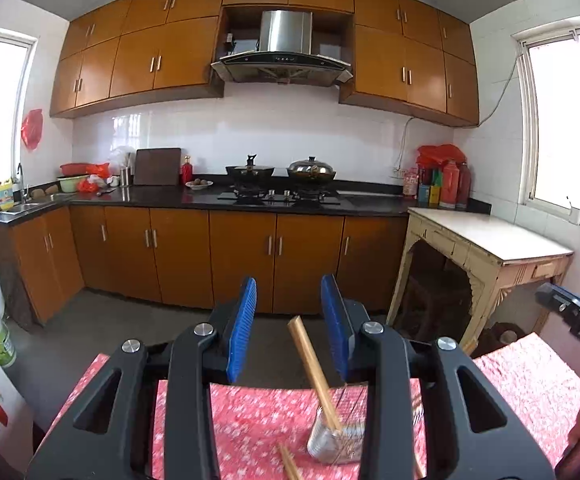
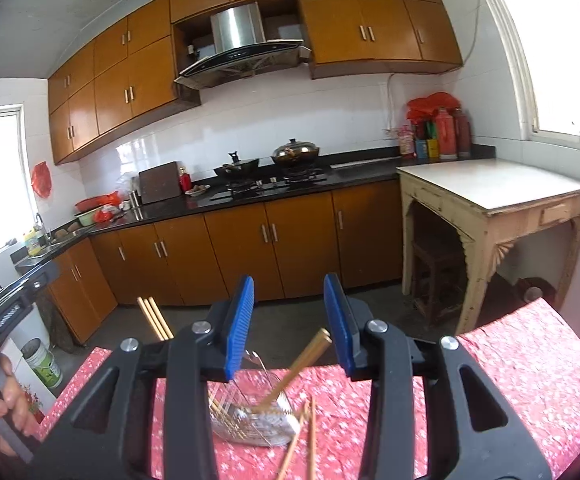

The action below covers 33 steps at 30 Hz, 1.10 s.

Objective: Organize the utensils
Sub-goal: 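Open both tools to release the chopsticks into the holder, then close the left tool on a chopstick while the right tool grasps another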

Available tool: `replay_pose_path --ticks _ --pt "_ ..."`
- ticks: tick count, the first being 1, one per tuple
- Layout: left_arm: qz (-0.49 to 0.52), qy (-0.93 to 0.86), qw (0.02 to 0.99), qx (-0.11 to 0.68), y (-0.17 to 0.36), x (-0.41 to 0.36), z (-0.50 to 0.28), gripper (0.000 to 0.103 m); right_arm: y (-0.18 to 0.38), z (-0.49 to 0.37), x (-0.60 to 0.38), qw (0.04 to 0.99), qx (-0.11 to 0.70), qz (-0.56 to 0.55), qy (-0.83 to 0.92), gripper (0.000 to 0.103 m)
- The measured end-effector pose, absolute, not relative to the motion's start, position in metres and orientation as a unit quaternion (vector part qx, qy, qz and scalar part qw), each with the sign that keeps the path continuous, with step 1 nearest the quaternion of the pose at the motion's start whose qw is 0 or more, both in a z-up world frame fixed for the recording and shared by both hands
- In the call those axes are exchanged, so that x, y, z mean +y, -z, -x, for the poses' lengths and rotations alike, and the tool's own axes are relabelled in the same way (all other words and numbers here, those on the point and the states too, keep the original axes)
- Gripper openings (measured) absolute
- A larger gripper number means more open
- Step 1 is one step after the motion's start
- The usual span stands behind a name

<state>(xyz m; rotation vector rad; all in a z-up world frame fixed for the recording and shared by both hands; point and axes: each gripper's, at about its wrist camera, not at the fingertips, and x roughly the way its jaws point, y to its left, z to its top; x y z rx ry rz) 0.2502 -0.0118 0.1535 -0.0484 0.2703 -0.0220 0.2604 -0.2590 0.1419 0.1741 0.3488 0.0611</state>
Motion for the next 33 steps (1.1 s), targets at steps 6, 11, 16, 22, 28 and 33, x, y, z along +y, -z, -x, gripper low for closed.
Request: replay_pose_path --ticks 6,11,16,22,28,33 --pt "0.015 0.001 0.986 0.168 -0.114 0.009 -0.214 0.046 -0.106 -0.225 -0.284 0.975 0.200 -0.097 -0.008 0.037" --pt "0.004 0.005 0.974 0.227 -0.048 0.017 -0.191 0.051 -0.039 -0.205 -0.296 0.961 0.256 -0.102 0.008 0.037" --pt "0.007 0.019 0.959 0.283 0.017 0.011 -0.180 0.055 0.036 -0.197 -0.283 0.940 0.324 -0.102 -0.001 0.037" --pt "0.020 0.039 0.938 0.344 0.062 0.000 -0.179 0.055 0.097 -0.196 -0.252 0.917 0.388 -0.084 -0.042 0.035" --pt "0.006 0.061 0.925 0.375 0.082 -0.024 -0.178 0.055 0.115 -0.203 -0.231 0.907 0.415 -0.055 -0.041 0.035" --pt "-0.007 0.064 0.912 0.406 0.100 -0.041 -0.184 0.055 0.125 -0.215 -0.227 0.900 0.432 -0.040 -0.032 0.035"
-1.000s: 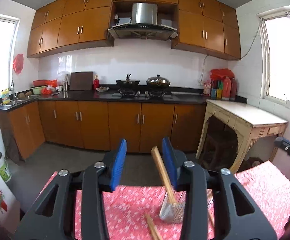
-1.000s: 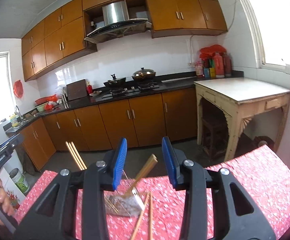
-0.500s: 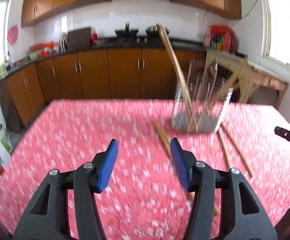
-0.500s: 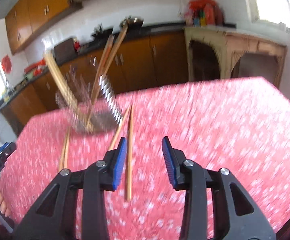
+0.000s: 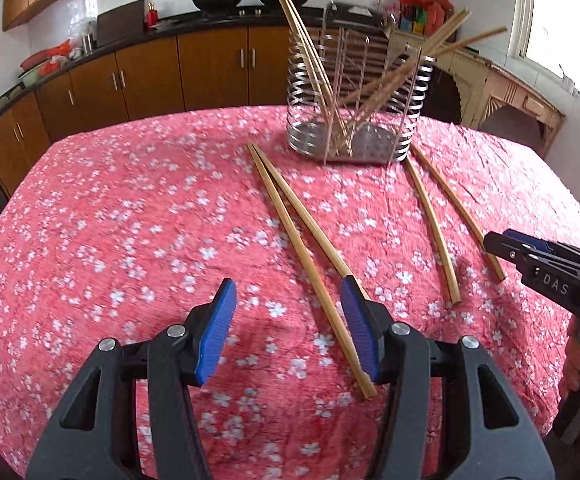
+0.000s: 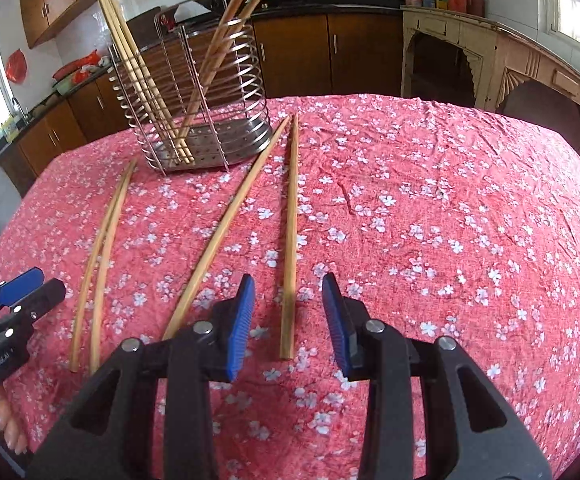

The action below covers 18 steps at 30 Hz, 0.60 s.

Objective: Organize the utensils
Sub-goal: 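Close the left tool on a chopstick while the right tool grasps another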

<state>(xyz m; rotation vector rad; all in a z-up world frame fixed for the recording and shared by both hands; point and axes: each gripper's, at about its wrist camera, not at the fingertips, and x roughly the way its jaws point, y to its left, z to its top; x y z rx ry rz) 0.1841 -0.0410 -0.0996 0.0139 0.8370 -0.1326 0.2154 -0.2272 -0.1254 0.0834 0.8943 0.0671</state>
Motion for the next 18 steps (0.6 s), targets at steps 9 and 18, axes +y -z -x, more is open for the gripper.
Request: replay_pose_path --ticks 9,18 --pt "-0.036 0.046 0.901 0.431 0.117 -0.057 -0.197 0.027 0.137 -0.228 -0.237 0.900 0.435 -0.041 -0.016 0.008" --pt "-0.041 -0.013 0.902 0.429 0.118 -0.013 -0.236 0.010 0.137 -0.246 -0.290 0.899 0.428 -0.070 0.052 0.008"
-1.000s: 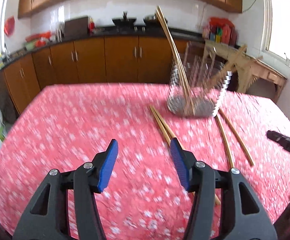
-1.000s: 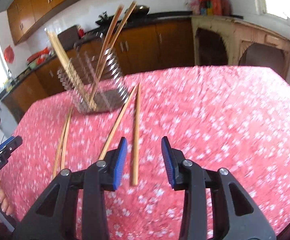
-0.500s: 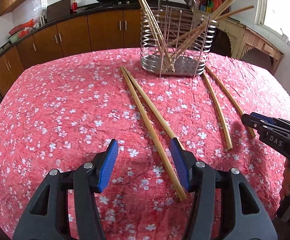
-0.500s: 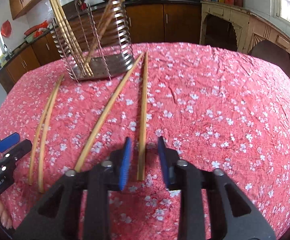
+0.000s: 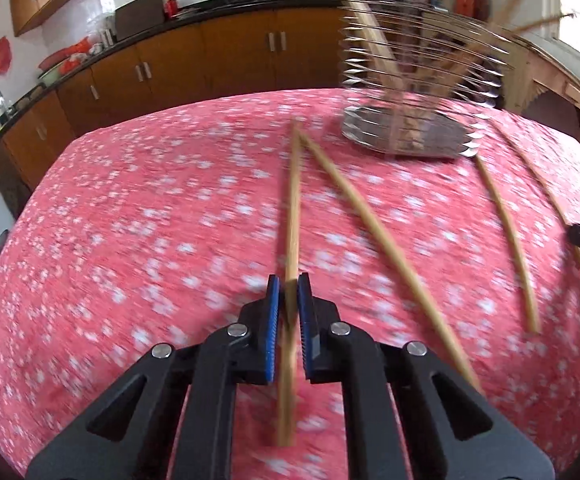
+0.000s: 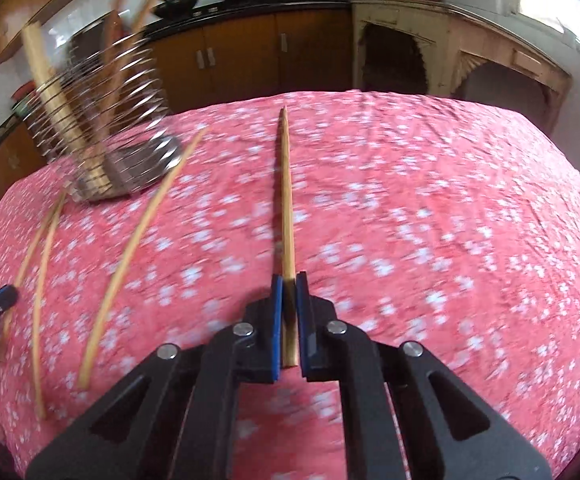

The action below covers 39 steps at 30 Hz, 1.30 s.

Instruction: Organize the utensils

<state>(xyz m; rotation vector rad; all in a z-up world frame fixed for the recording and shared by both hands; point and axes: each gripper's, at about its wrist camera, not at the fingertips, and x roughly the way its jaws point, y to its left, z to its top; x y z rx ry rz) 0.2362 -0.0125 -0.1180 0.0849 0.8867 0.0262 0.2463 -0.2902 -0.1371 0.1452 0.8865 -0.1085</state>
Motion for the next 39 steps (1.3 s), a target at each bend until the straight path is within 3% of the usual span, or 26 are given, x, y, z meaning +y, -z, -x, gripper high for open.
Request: replay_pose_path --ticks 11,12,13,15,21,39 --pt "-0.001 0.016 0.900 0.437 0.110 0.052 -0.257 0.012 0.139 -0.255 -0.337 0.896 0.426 -0.103 0.072 0.010" --pt "-0.004 0.021 0.901 0.432 0.109 0.054 -0.251 0.022 0.138 -0.250 -0.335 0.896 0.426 -0.104 0.068 0.011" --pt "-0.008 0.023 0.903 0.429 0.107 0.052 -0.245 0.041 0.137 -0.245 -0.334 0.897 0.425 -0.101 0.066 0.013" --pt "-0.015 0.026 0.907 0.420 0.105 0.053 -0.232 0.053 0.137 -0.238 -0.330 0.898 0.424 -0.095 0.063 0.015" --pt "-0.057 0.032 0.899 0.433 0.118 0.046 -0.220 0.054 0.139 -0.225 -0.317 0.900 0.427 -0.073 0.055 0.016" --pt "-0.025 0.028 0.899 0.437 0.120 0.068 -0.224 0.051 0.140 -0.228 -0.317 0.899 0.429 -0.068 0.055 0.017"
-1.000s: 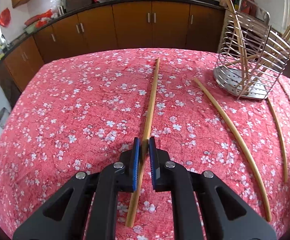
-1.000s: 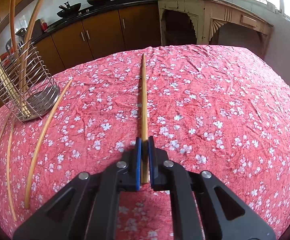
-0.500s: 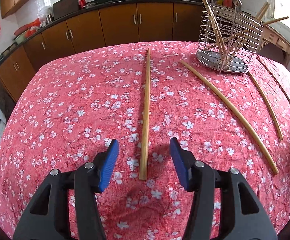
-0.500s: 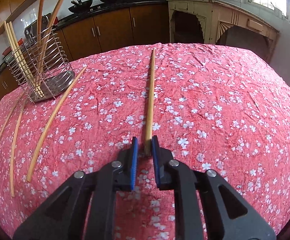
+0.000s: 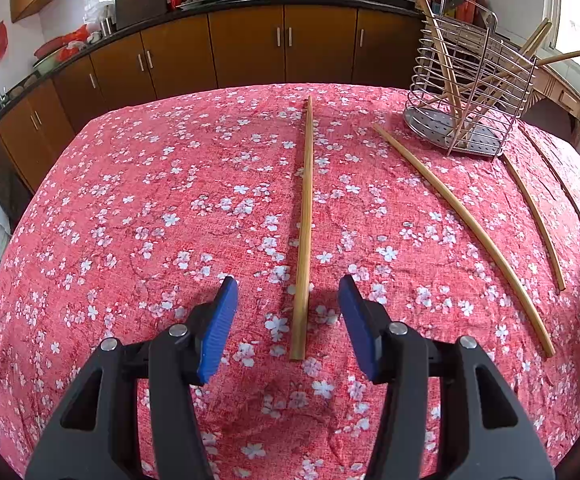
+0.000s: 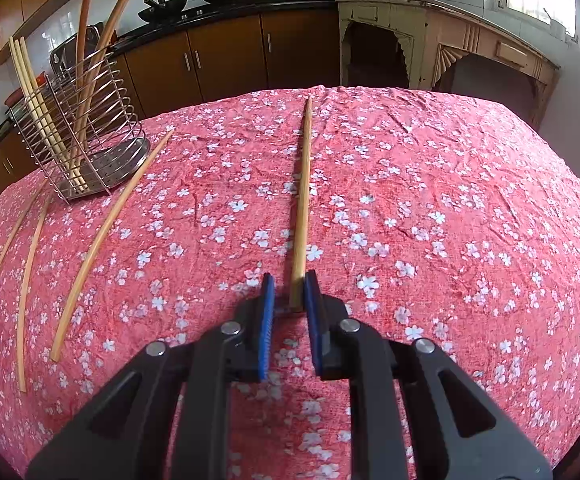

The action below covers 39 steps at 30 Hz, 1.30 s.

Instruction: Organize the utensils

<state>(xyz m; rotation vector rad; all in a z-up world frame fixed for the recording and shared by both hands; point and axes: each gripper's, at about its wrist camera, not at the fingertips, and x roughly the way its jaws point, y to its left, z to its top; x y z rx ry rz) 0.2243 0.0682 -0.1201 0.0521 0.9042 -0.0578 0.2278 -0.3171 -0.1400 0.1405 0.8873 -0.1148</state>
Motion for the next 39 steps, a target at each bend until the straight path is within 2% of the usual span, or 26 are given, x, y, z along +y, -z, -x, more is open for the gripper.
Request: replay_pose_path --ticks 6,12,14,19,29,39 --pt "-0.049 0.044 0.899 0.433 0.117 0.059 -0.219 0.032 0.140 -0.227 -0.317 0.900 0.429 -0.065 0.052 0.017" --pt "-0.049 0.050 0.899 0.432 0.118 0.056 -0.219 0.022 0.140 -0.226 -0.318 0.900 0.428 -0.073 0.050 0.017" --pt "-0.051 0.048 0.899 0.432 0.117 0.053 -0.218 0.019 0.139 -0.226 -0.319 0.899 0.427 -0.075 0.054 0.010" --pt "-0.058 0.044 0.899 0.432 0.117 0.048 -0.213 0.008 0.139 -0.223 -0.324 0.899 0.425 -0.093 0.050 0.008" --pt "-0.038 0.045 0.913 0.403 0.102 0.058 -0.192 0.007 0.111 -0.194 -0.323 0.923 0.373 -0.083 0.051 0.008" --pt "-0.018 0.048 0.959 0.280 0.021 0.065 -0.164 0.007 0.029 -0.160 -0.323 0.964 0.252 -0.066 0.057 0.008"
